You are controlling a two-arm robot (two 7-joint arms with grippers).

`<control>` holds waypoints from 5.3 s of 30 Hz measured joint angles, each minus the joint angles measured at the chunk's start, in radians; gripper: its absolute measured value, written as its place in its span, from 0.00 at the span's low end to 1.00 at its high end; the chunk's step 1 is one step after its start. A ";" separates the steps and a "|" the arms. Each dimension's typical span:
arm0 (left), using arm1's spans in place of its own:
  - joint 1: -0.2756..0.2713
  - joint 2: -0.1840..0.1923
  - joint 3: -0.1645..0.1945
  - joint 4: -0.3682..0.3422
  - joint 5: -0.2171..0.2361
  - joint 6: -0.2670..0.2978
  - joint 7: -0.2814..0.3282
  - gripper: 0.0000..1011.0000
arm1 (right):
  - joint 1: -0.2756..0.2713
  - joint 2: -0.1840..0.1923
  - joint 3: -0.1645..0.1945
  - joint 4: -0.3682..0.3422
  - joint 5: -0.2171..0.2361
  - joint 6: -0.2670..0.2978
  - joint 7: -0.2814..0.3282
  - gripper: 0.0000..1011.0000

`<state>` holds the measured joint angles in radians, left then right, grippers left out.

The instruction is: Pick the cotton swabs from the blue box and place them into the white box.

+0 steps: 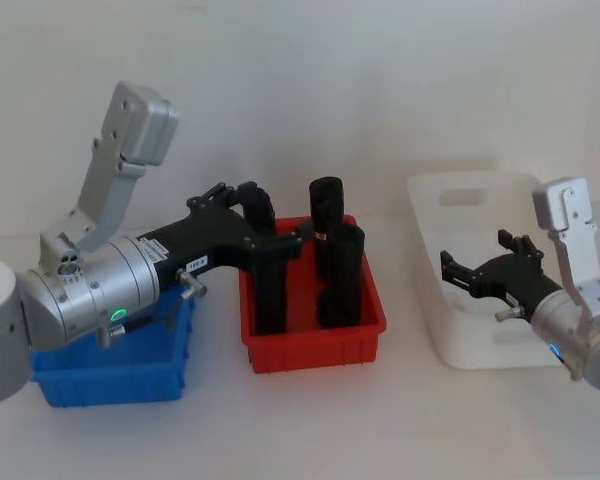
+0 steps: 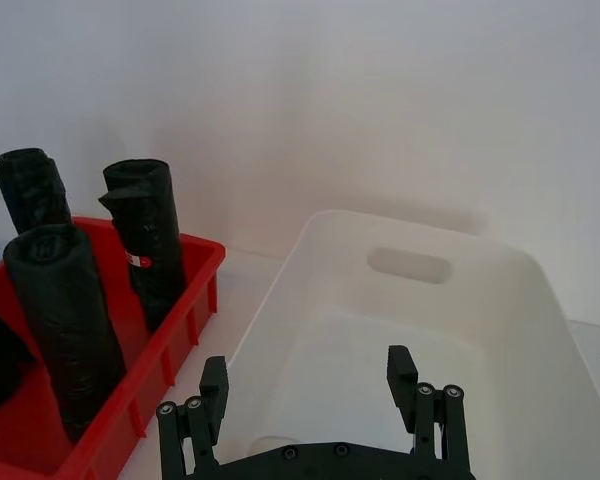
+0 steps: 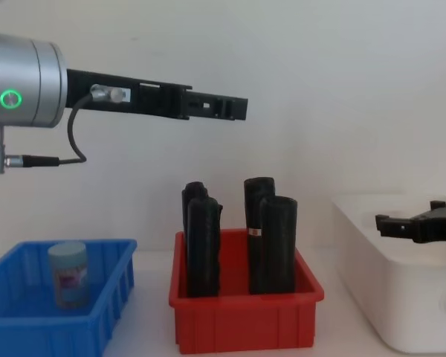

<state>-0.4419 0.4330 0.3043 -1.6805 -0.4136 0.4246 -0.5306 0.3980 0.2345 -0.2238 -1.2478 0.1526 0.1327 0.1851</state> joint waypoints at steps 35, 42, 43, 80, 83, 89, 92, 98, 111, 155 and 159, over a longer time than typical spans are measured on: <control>0.177 -0.045 0.129 0.048 0.184 -0.354 0.447 0.99 | -0.334 0.084 -0.002 -0.420 0.109 -0.081 -0.096 0.99; 0.201 -0.051 0.147 0.054 0.210 -0.403 0.510 0.99 | -0.388 0.098 -0.002 -0.489 0.127 -0.094 -0.112 0.99; 0.202 -0.051 0.148 0.054 0.211 -0.405 0.513 0.99 | -0.397 0.100 -0.002 -0.500 0.130 -0.096 -0.115 0.99; 0.205 -0.051 0.150 0.054 0.213 -0.411 0.520 0.99 | -0.300 0.058 -0.009 -0.377 0.084 -0.088 -0.029 0.99; 0.205 -0.051 0.150 0.054 0.213 -0.411 0.520 0.99 | -0.274 0.047 -0.012 -0.344 0.072 -0.089 -0.008 0.99; 0.205 -0.051 0.150 0.054 0.213 -0.411 0.520 0.99 | -0.187 0.010 -0.023 -0.231 0.038 -0.108 0.057 0.99; 0.205 -0.051 0.150 0.054 0.213 -0.411 0.520 0.99 | -0.154 -0.005 -0.027 -0.185 0.029 -0.118 0.079 0.99; 0.205 -0.051 0.150 0.054 0.213 -0.411 0.520 0.99 | -0.063 -0.043 -0.038 -0.056 0.007 -0.158 0.141 0.99; 0.205 -0.051 0.150 0.054 0.213 -0.411 0.520 0.99 | 0.135 -0.122 -0.057 0.252 -0.027 -0.259 0.238 0.99; 0.205 -0.051 0.150 0.054 0.213 -0.411 0.520 0.99 | 0.341 -0.206 -0.071 0.543 -0.003 -0.402 0.333 0.38; 0.205 -0.051 0.150 0.054 0.213 -0.411 0.520 0.99 | 0.291 -0.186 -0.062 0.410 0.013 -0.370 0.315 0.36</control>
<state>-0.2372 0.3821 0.4542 -1.6262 -0.2004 0.0139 -0.0109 0.6887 0.0486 -0.2863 -0.8376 0.1652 -0.2368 0.4997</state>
